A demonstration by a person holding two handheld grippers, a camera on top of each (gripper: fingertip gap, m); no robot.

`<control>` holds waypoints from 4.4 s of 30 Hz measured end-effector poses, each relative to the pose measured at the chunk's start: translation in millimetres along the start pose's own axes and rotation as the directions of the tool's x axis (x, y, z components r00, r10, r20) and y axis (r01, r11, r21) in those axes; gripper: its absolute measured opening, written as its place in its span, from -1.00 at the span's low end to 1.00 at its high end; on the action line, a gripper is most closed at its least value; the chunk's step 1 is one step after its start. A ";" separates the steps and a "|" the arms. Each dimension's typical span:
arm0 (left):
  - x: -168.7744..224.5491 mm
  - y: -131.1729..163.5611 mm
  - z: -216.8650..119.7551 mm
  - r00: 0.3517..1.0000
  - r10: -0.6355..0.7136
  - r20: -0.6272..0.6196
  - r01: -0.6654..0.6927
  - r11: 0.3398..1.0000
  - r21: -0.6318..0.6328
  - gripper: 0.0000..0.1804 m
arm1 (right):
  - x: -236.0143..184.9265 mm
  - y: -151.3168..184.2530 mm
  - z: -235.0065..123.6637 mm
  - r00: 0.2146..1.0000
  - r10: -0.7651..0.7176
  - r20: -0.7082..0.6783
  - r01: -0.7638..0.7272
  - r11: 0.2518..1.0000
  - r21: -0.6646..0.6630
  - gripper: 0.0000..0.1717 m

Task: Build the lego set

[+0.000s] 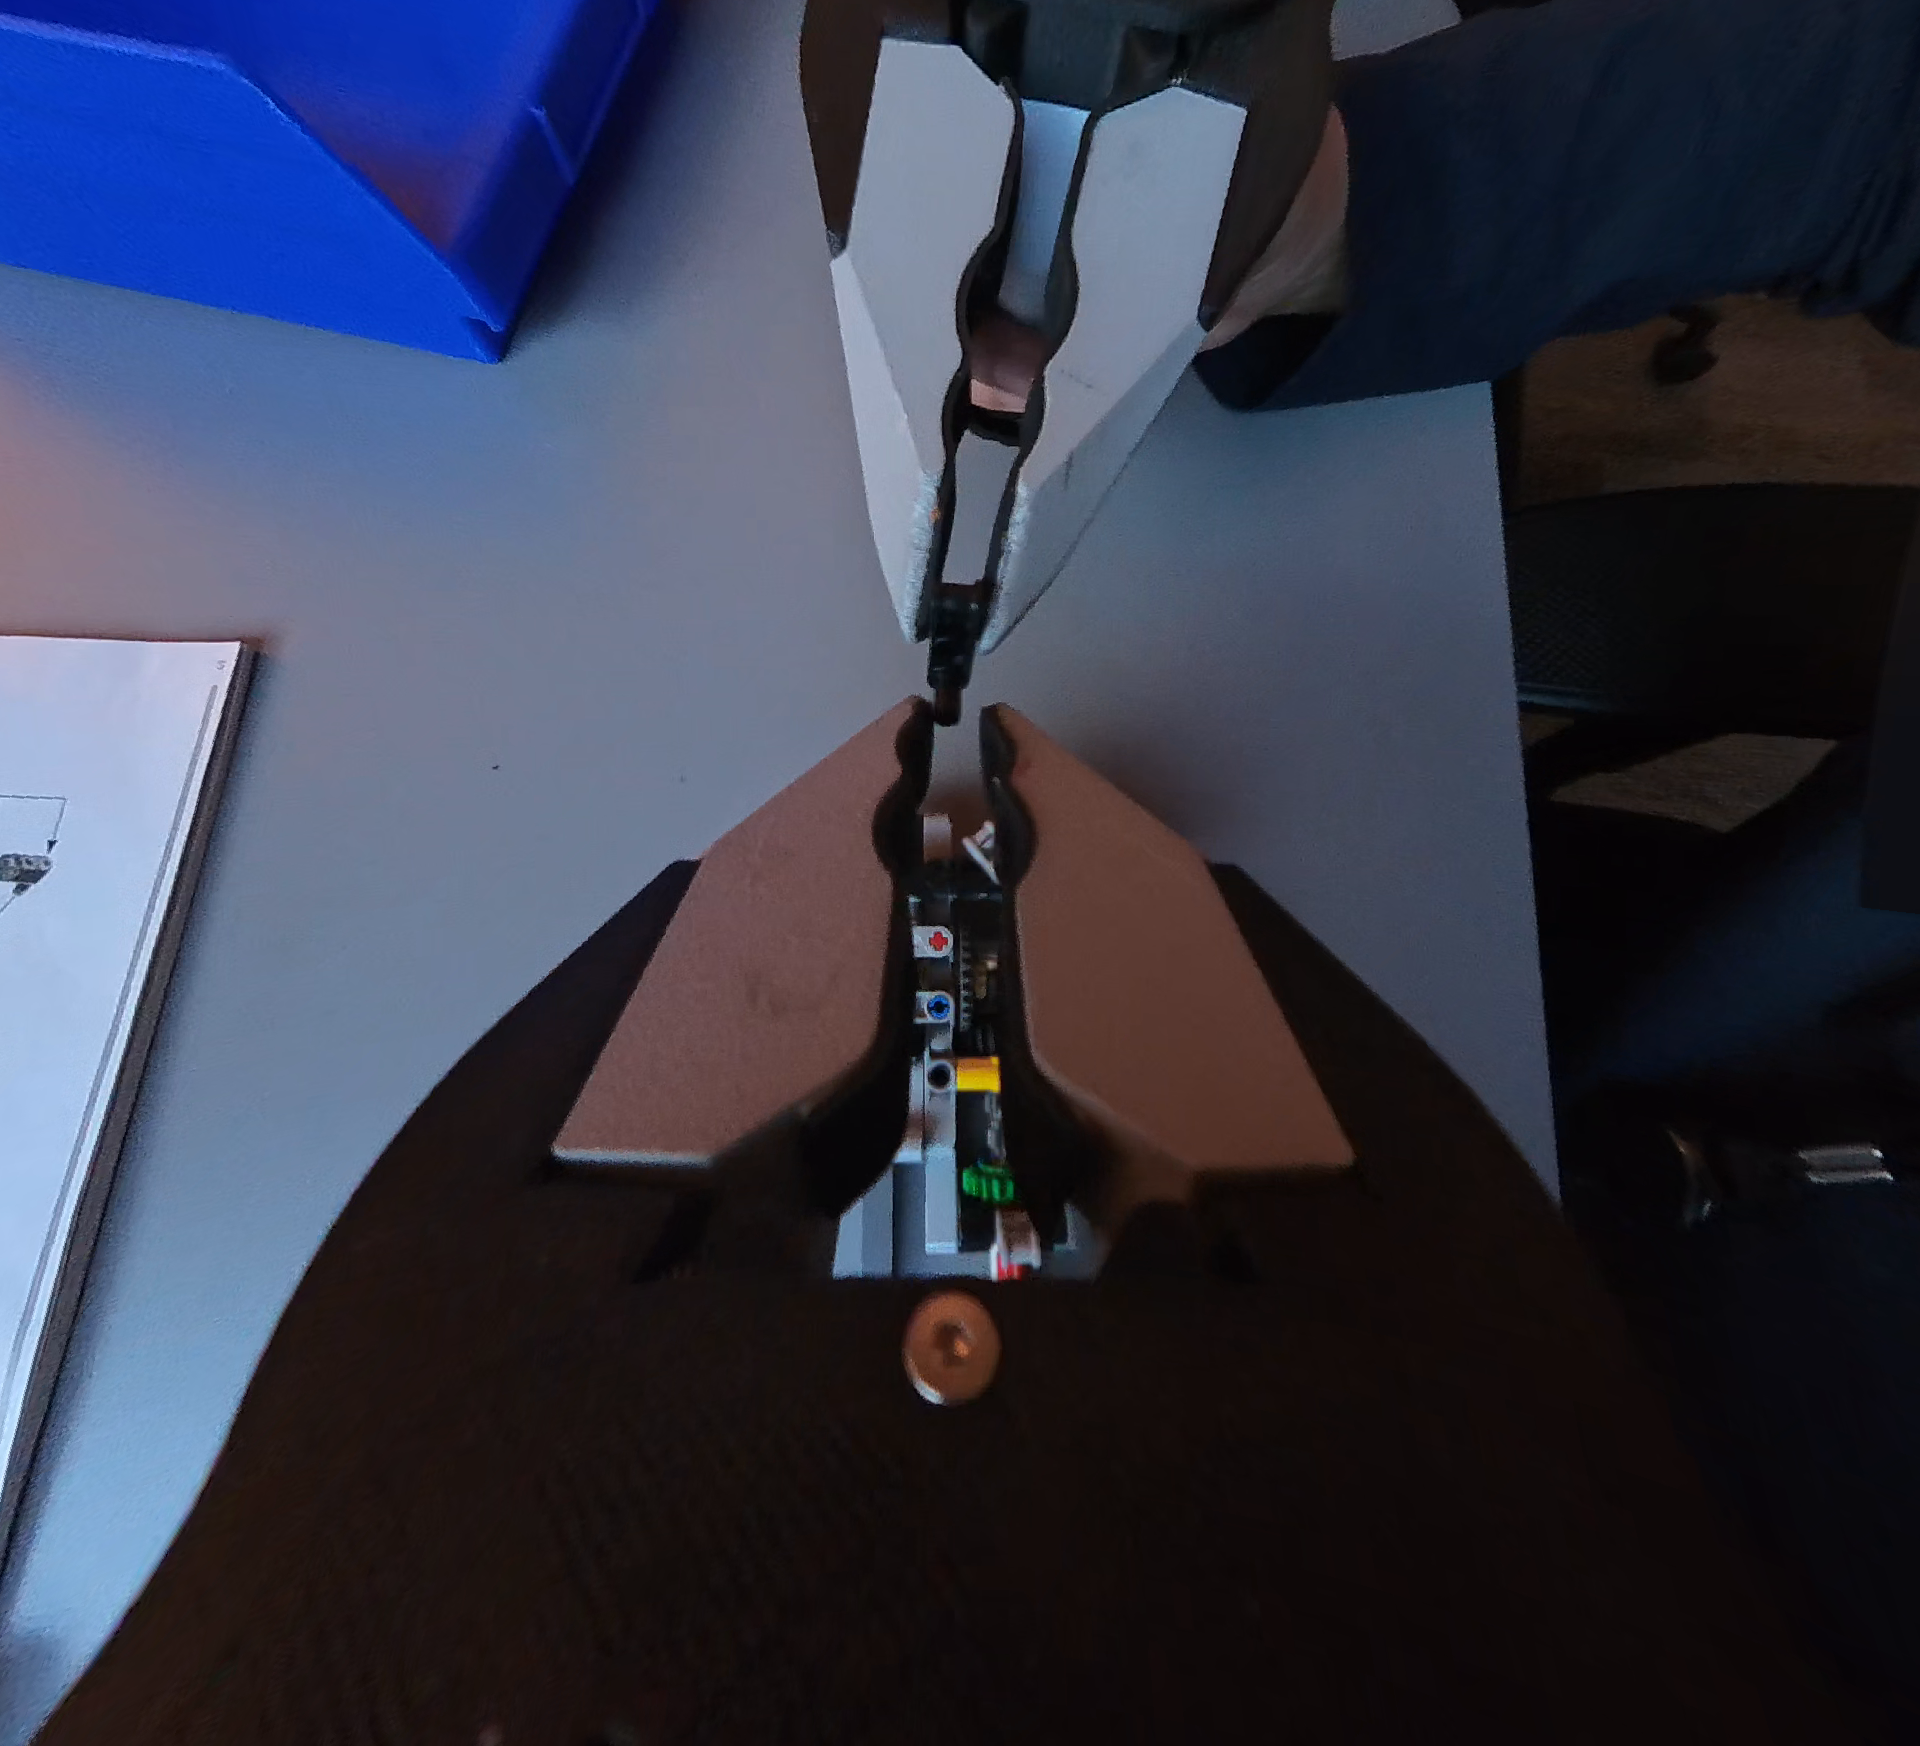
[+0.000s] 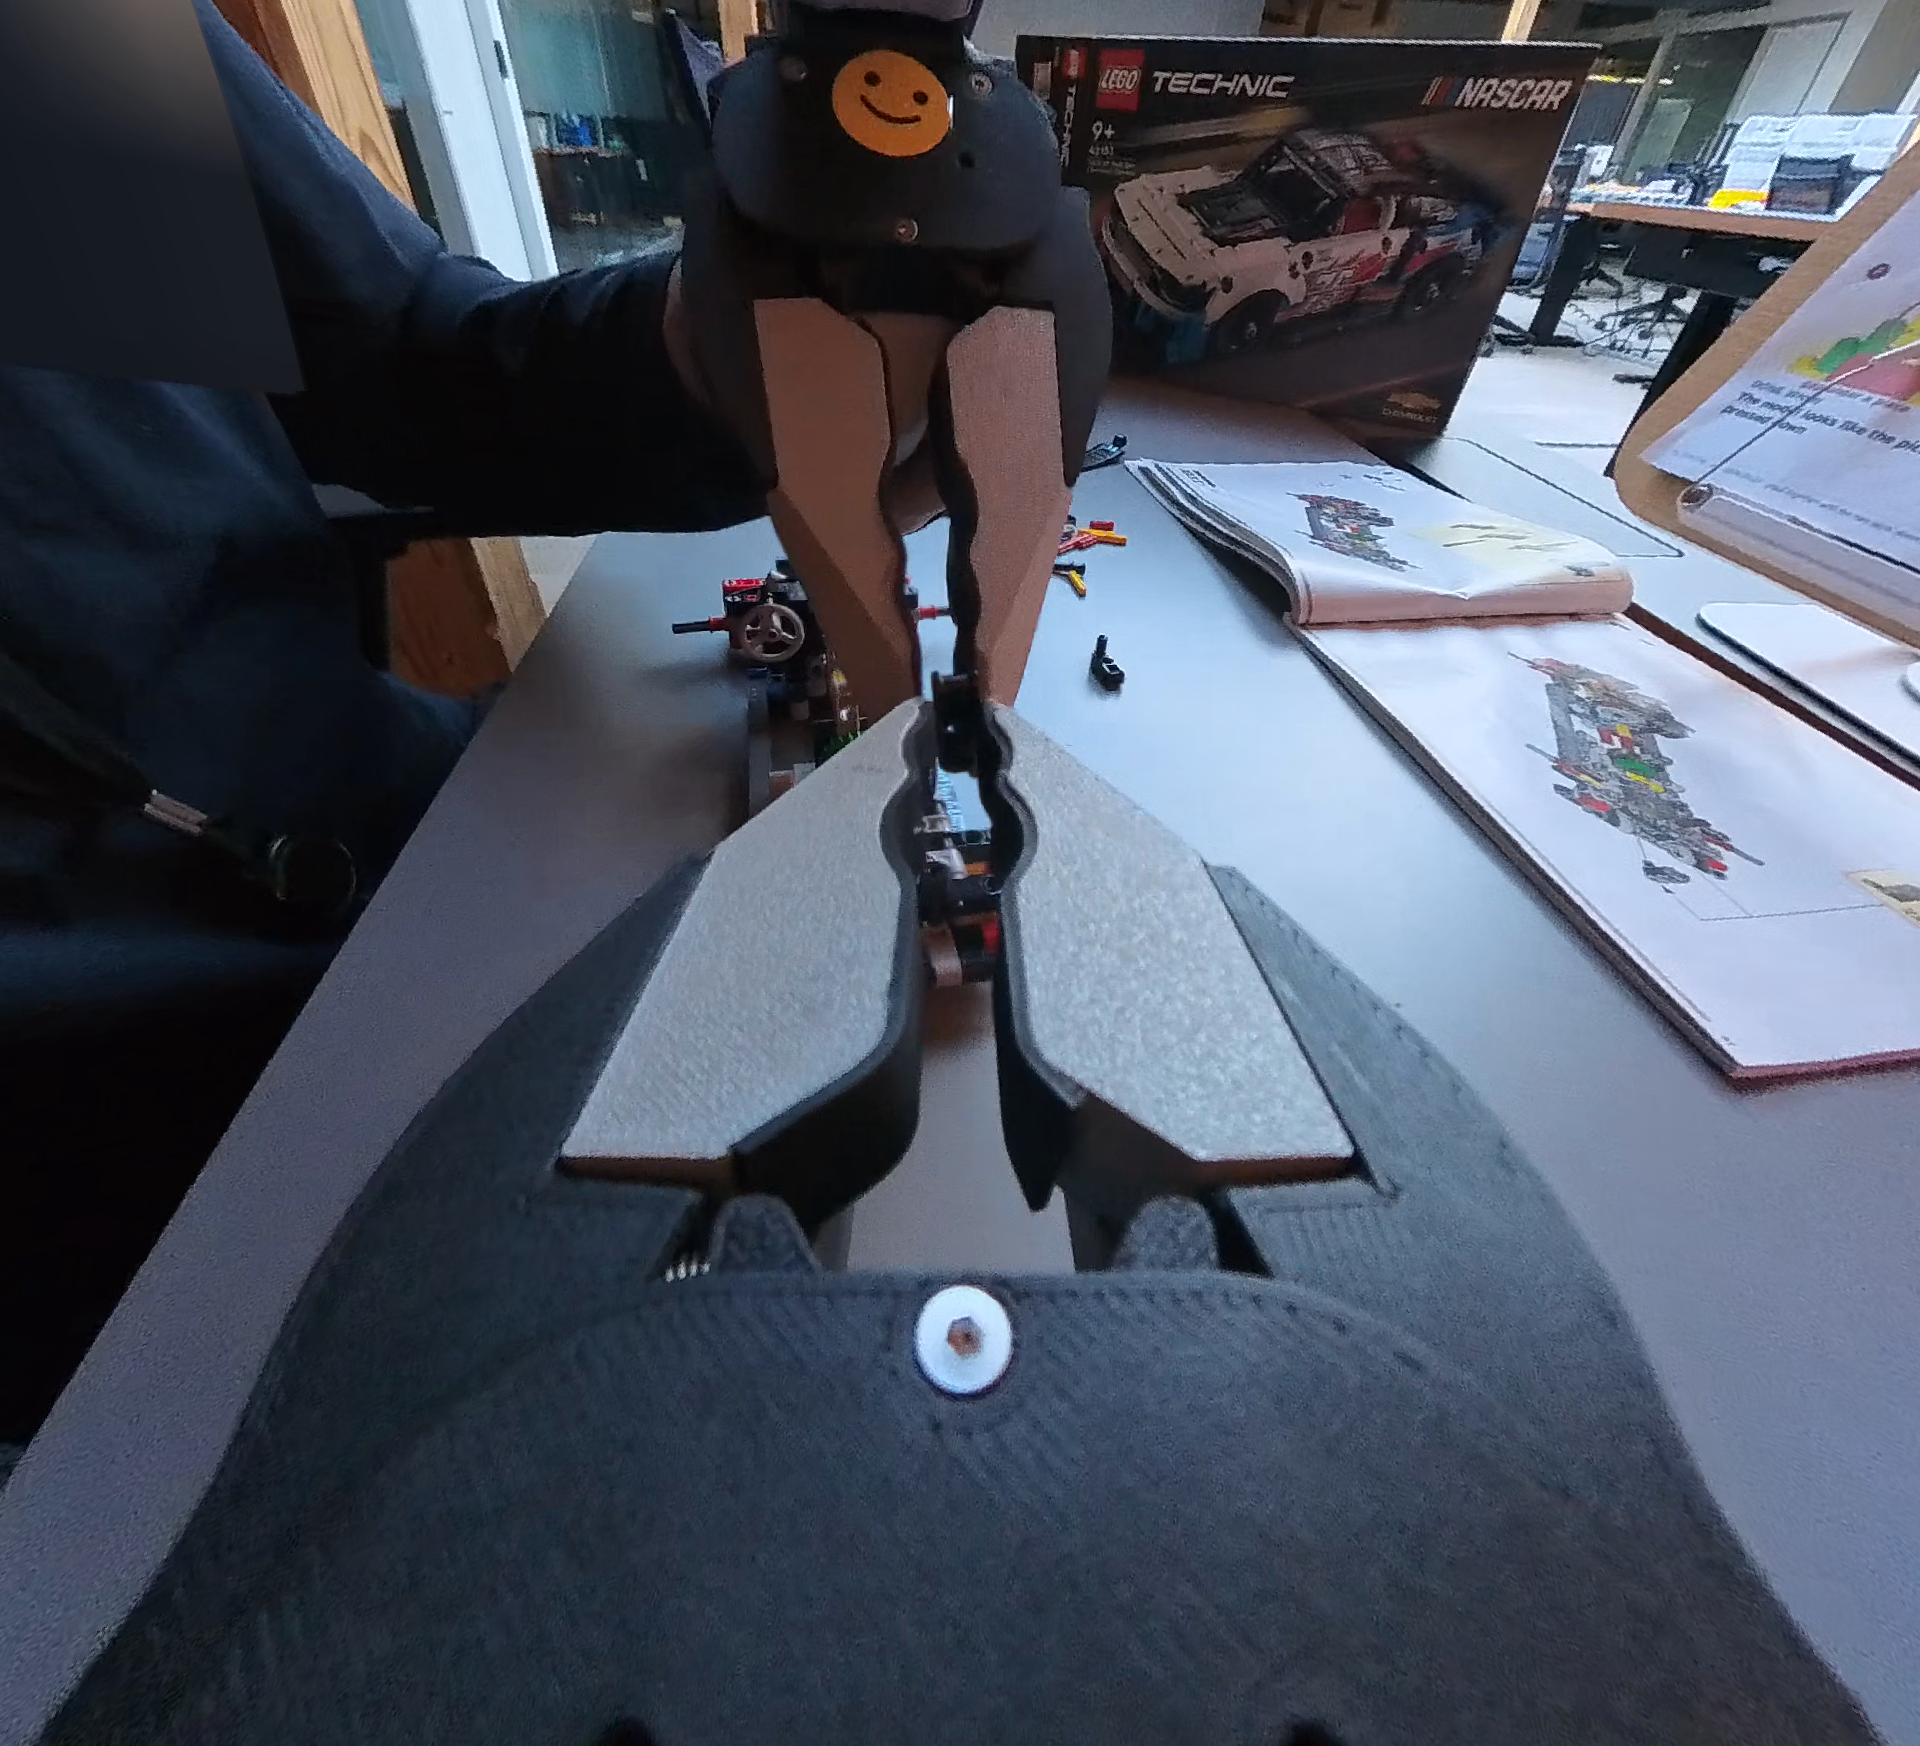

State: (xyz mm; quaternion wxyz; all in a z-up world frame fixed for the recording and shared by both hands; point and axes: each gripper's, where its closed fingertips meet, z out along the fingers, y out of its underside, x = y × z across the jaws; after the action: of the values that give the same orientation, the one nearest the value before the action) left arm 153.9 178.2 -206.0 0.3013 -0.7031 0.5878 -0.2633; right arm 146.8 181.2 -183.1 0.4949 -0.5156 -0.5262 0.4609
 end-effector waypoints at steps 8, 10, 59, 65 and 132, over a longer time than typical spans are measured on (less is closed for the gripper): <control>0.9 3.7 0.0 1.000 0.015 -0.010 -0.015 1.000 -0.007 -0.98 | -2.2 4.3 2.8 0.999 0.018 0.027 -0.018 1.000 -0.013 -0.96; 0.1 6.2 1.1 1.000 0.025 -0.003 -0.025 0.999 -0.033 -0.98 | -1.6 7.0 3.5 0.999 0.027 0.028 -0.026 0.999 -0.031 -0.96; -16.9 94.5 2.2 0.999 -0.037 -0.031 0.019 0.897 -0.441 -0.62 | -16.7 91.3 9.7 1.000 -0.015 0.013 0.020 0.847 -0.531 -0.95; -14.2 84.8 -0.8 0.996 -0.047 -0.070 0.015 0.916 -0.402 -0.59 | -20.1 94.0 11.8 0.999 -0.035 0.025 0.043 0.834 -0.551 -0.95; 7.1 94.8 6.3 0.953 -0.270 -0.137 0.193 0.891 -0.411 -0.65 | -31.9 80.7 15.6 0.995 -0.072 0.074 0.099 0.874 -0.476 -1.00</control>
State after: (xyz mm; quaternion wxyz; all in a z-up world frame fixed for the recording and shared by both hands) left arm 96.3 159.9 -279.7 0.0628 -0.7859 0.5662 -0.2404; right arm 137.5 153.3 -266.2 0.3576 -0.5857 -0.6590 0.3078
